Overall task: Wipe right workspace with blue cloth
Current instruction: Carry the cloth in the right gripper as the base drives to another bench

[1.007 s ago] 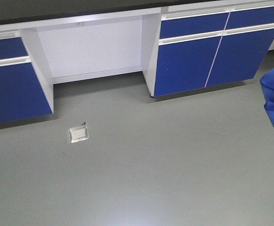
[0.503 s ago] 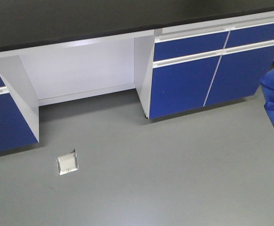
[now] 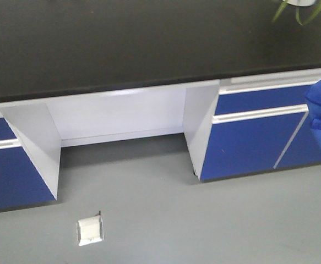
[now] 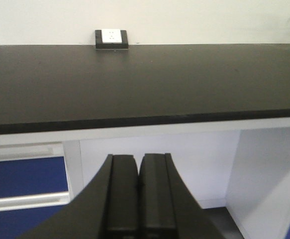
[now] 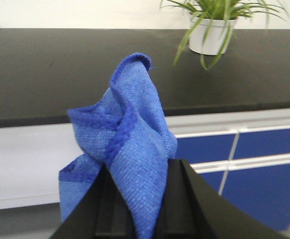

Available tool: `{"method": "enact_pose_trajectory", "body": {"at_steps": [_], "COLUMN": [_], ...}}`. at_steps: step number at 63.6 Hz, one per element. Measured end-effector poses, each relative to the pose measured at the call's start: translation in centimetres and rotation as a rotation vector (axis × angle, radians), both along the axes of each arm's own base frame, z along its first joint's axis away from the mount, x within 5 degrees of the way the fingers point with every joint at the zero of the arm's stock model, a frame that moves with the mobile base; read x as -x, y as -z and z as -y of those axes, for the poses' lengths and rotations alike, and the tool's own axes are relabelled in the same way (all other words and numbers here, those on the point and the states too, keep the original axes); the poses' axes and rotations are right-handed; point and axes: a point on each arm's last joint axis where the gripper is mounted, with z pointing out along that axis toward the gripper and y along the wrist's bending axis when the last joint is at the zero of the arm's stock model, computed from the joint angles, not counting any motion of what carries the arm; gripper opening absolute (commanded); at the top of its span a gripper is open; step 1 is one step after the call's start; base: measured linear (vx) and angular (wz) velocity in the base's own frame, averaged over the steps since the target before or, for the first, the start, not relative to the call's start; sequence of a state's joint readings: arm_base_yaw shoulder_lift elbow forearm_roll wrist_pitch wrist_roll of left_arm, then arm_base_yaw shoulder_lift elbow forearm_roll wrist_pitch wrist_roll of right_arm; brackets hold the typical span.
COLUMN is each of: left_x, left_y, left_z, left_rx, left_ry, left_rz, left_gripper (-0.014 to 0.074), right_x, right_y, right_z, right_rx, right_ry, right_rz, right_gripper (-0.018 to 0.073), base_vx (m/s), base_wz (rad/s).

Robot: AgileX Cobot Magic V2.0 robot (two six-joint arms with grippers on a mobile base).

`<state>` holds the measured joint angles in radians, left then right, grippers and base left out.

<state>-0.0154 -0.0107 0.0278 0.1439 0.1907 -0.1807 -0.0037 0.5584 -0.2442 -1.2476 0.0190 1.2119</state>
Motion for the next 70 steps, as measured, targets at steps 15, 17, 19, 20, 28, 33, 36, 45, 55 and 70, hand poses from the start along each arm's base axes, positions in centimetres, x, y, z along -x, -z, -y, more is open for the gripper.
{"method": "enact_pose_trajectory", "body": {"at_steps": [15,17,19,20,28,33,36,45,55,70], "left_x": [0.00,0.00,0.00,0.00,0.00,0.00,0.00,0.00,0.00,0.00], "left_y": [0.00,0.00,0.00,0.00,0.00,0.00,0.00,0.00,0.00,0.00], "left_z": [0.00,0.00,0.00,0.00,0.00,0.00,0.00,0.00,0.00,0.00], "left_rx": [0.000,0.000,0.000,0.000,0.000,0.000,0.000,0.000,0.000,0.000], "left_ry": [0.000,0.000,0.000,0.000,0.000,0.000,0.000,0.000,0.000,0.000], "left_rz": [0.000,0.000,0.000,0.000,0.000,0.000,0.000,0.000,0.000,0.000], "left_gripper": [-0.0006,-0.0006,-0.0006,-0.0006,-0.0006,-0.0006,-0.0006,-0.0006,-0.0006,-0.0006], "right_x": [0.00,0.00,0.00,0.00,0.00,0.00,0.00,0.00,0.00,0.00], "right_y": [0.00,0.00,0.00,0.00,0.00,0.00,0.00,0.00,0.00,0.00], "right_z": [0.00,0.00,0.00,0.00,0.00,0.00,0.00,0.00,0.00,0.00], "right_rx": [0.000,0.000,0.000,0.000,0.000,0.000,0.000,0.000,0.000,0.000], "right_ry": [0.000,0.000,0.000,0.000,0.000,0.000,0.000,0.000,0.000,0.000], "right_rz": [0.000,0.000,0.000,0.000,0.000,0.000,0.000,0.000,0.000,0.000], "right_gripper": [0.0000,0.0000,0.0000,0.0000,0.0000,0.0000,0.0000,0.0000,0.0000,0.0000], "base_vx": [0.42,0.40,0.39,0.39,0.37,0.36,0.35,0.33,0.29,0.24], "base_wz": [0.21,0.21,0.20,0.20,0.17,0.11,0.09,0.07,0.11,0.12]}}
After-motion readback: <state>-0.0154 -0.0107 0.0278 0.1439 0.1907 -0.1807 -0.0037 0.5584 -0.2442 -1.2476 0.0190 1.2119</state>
